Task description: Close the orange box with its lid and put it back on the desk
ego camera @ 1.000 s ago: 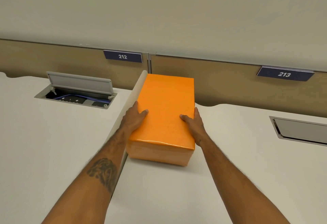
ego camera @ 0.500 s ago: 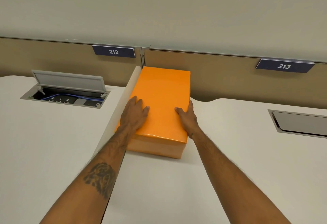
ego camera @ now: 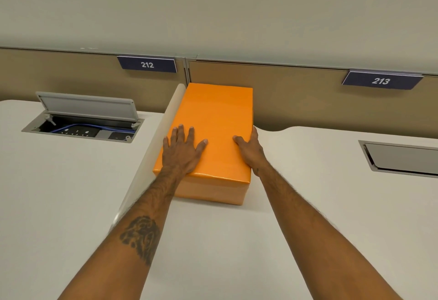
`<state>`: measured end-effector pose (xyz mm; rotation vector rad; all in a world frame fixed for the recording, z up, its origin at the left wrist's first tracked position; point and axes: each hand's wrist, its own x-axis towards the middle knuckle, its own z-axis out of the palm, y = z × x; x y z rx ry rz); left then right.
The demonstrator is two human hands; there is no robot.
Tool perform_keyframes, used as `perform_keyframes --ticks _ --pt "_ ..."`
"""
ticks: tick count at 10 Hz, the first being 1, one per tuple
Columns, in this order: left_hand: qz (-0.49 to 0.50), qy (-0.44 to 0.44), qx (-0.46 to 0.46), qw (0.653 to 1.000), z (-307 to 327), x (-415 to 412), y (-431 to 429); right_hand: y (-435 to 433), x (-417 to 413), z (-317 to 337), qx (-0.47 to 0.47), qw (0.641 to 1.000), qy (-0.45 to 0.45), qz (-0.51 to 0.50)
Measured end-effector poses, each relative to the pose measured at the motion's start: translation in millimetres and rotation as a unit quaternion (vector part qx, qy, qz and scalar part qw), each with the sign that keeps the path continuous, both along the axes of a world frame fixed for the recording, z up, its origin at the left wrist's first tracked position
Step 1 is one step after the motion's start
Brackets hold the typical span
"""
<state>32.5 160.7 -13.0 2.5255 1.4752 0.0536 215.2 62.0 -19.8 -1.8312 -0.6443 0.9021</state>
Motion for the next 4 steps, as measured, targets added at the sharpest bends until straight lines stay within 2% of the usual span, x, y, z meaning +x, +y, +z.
perform_keyframes --ticks 2,3,4 --pt "-0.006 -0.018 -0.002 1.000 6.7 -2.6 -5.5 -16.1 0.7 13.7 -0.042 0.991 -0.107 0.073" --pt "-0.013 -0.026 0.021 0.999 10.2 2.0 -20.3 -36.0 1.6 12.0 -0.083 0.972 -0.190 0.108" --pt "-0.040 -0.032 0.039 0.998 11.4 15.0 -42.7 -62.0 6.2 5.1 -0.130 0.938 -0.290 0.137"
